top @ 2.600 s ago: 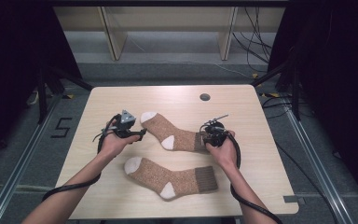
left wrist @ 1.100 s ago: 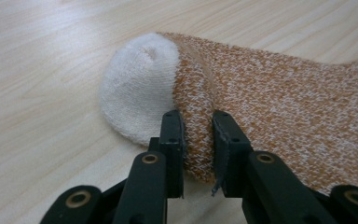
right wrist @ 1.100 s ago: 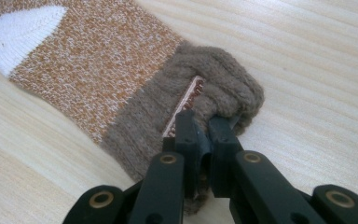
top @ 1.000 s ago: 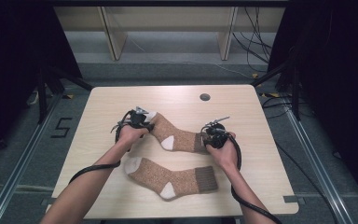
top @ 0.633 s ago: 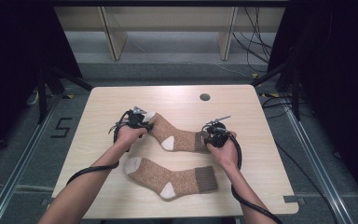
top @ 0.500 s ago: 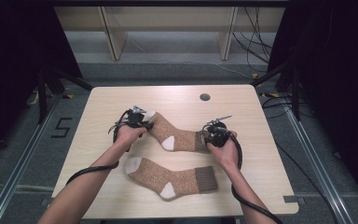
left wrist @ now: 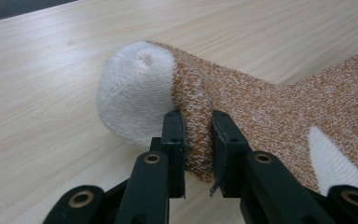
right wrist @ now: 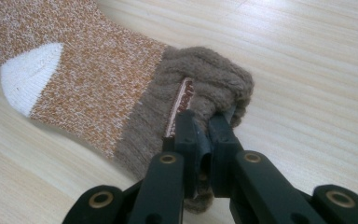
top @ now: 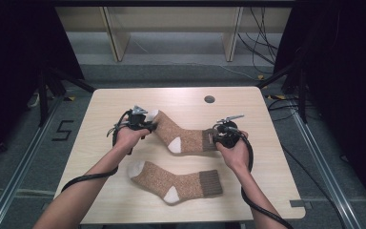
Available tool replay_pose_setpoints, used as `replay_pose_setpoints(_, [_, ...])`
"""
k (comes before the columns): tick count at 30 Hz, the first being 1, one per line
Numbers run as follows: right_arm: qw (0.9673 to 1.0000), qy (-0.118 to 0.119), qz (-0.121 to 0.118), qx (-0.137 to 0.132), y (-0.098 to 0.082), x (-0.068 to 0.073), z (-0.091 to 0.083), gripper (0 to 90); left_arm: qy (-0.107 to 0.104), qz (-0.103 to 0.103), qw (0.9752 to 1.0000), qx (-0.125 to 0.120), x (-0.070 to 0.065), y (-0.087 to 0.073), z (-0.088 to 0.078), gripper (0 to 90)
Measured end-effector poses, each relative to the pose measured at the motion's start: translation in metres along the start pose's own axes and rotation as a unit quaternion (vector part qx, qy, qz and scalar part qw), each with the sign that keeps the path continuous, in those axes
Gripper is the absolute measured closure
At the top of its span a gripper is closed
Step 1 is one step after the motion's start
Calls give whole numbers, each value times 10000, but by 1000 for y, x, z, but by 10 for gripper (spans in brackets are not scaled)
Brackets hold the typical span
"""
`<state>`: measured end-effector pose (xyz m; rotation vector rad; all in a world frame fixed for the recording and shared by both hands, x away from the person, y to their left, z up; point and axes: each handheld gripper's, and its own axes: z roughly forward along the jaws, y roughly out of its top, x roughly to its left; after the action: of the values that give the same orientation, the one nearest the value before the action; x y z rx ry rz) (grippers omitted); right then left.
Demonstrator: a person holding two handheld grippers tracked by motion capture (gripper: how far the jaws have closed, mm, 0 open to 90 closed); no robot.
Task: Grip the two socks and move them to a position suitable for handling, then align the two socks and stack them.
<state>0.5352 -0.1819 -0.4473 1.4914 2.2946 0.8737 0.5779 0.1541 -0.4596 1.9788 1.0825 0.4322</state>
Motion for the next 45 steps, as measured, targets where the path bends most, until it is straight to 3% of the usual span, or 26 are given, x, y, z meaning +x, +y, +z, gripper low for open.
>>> replay_pose_setpoints(2, [9998,-1,-169,-48,-2,-2,-2,855,-7,29,10000,-16,-2,0,-2,764])
replay_pose_setpoints(3, [10000,-30,-54,-18,-2,-1,-3,855,-2,53,10000,-27,-2,1,-3,764])
replay_pose_setpoints(5, [10000,-25,-27,-15,-2,0,-3,855,12,-5,10000,-77,-2,2,-4,764])
replay_pose_setpoints(6, [9999,28,-165,-21,-2,-1,-3,855,-18,-15,10000,-90,-2,2,-4,764])
replay_pose_setpoints(7, [9999,26,-157,-13,-2,-1,-4,855,11,-2,9999,-116,-3,3,-6,764])
replay_pose_setpoints(11, [10000,29,26,-7,0,2,-9,855,-1,8,9999,-121,-3,3,-11,764])
replay_pose_setpoints(15, [10000,12,59,-60,-1,3,-9,855,9,-5,9999,-140,-5,2,-18,764])
replay_pose_setpoints(27, [9999,123,-21,-115,-4,7,-16,854,28,79,9998,-183,-10,-2,-38,763])
replay_pose_setpoints(28, [9998,155,121,-50,-4,11,-17,854,37,106,9998,-192,-10,-2,-40,763])
replay_pose_setpoints(31, [9998,156,-45,-79,-4,11,-18,854,60,134,9996,-221,-10,-4,-44,763])
replay_pose_setpoints(42, [9998,176,-70,-93,-6,16,-23,853,-47,173,9994,-307,-17,-13,-58,763])
replay_pose_setpoints(45, [9998,179,-70,-85,-8,16,-25,853,-60,275,9992,-267,-18,-15,-62,763])
